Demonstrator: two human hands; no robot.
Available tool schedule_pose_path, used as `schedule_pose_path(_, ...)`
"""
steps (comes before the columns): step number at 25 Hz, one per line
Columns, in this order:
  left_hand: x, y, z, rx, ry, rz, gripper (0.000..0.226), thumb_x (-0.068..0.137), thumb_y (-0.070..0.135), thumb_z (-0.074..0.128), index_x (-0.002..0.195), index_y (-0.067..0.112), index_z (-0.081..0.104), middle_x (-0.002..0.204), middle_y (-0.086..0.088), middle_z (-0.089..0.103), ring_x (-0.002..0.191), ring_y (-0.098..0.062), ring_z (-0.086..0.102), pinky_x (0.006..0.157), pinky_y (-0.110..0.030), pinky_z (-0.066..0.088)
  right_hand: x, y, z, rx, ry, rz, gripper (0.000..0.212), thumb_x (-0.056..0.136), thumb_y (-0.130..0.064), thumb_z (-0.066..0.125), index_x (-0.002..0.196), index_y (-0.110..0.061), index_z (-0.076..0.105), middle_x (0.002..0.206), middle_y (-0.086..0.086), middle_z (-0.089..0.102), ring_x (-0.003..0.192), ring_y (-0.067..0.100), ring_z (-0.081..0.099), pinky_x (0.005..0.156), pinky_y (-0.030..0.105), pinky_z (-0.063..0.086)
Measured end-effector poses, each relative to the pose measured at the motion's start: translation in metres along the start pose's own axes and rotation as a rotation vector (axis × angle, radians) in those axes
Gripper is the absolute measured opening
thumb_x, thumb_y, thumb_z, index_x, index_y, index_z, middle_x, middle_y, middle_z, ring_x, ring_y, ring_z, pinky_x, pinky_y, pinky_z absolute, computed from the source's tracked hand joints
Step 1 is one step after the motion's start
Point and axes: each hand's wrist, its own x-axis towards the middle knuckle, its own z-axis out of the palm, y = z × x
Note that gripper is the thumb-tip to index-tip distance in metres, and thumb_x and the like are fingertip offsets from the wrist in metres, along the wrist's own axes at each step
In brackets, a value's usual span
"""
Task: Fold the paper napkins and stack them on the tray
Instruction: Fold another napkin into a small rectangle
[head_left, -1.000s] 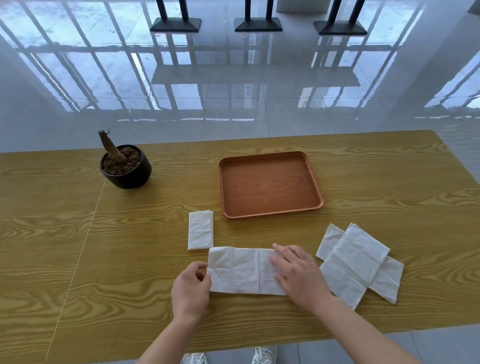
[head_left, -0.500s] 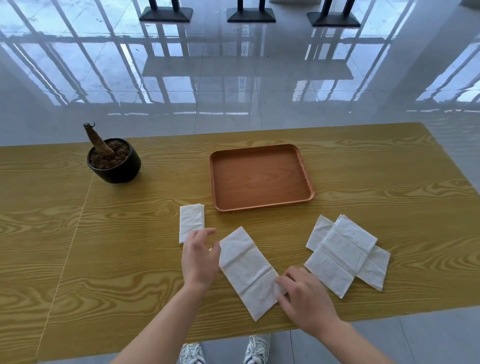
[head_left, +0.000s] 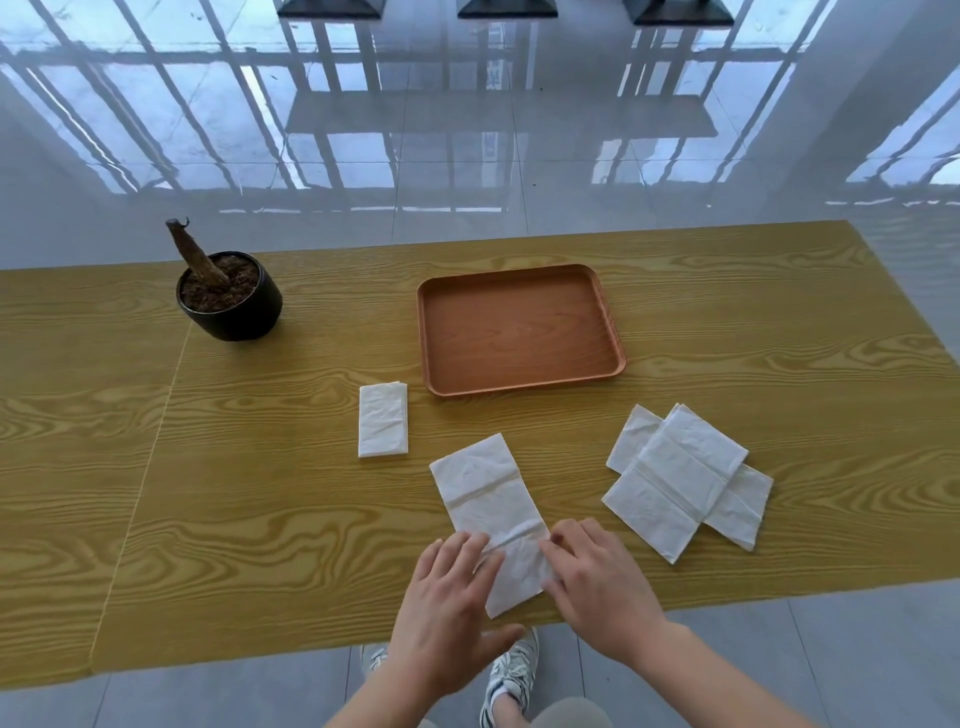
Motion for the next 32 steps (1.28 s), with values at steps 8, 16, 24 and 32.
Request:
schedule_pose_path(8,-0.02,-0.013,0.001,0.093,-0.111,0.066,0.07,0.068,0.066,0.064,0.126,0.026,0.059,0.148,-0.006,0.05,0.139,-0.028,0.044,0.107,-0.05,0.044,-0.006,0.006,-0.008,0.036,-0.01,-0.11,0.036,0.087,-0.039,0.062,0.119,-0.025,0.063,0.107,-0.007,0.059,0.094,0.018,0.054,0.083,0.034,0.051)
schedule_pose_path(16,-0.029,-0.021,0.009,0.043,0.067,0.116,0.027,0.082,0.048,0.062,0.092,0.023,0.071,0.129,-0.003,0.064,0.129,-0.025,0.055,0.096,-0.044,0.053,-0.021,0.008,-0.002,-0.011,-0.076,-0.185,0.065,0.069,-0.065,0.066,0.12,-0.026,0.062,0.117,-0.004,0.057,0.109,0.02,0.053,0.099,0.036,0.045)
schedule_pose_path(24,-0.03,-0.014,0.011,-0.065,0.108,0.05,0.011,0.077,0.018,0.072,0.087,0.021,0.07,0.125,-0.005,0.065,0.121,-0.027,0.058,0.094,-0.041,0.051,-0.026,0.008,0.014,0.074,0.195,-0.251,0.004,0.084,-0.028,0.071,0.085,-0.024,0.07,0.1,-0.003,0.065,0.09,0.021,0.059,0.08,0.035,0.051)
schedule_pose_path(32,-0.023,-0.009,-0.002,-0.131,0.171,0.015,0.023,0.089,0.028,0.049,0.089,0.02,0.071,0.114,0.004,0.072,0.114,-0.021,0.065,0.087,-0.033,0.052,-0.018,0.005,0.008,0.144,0.179,-0.21,0.005,0.086,-0.025,0.071,0.082,-0.022,0.071,0.095,-0.005,0.067,0.086,0.021,0.058,0.071,0.036,0.051)
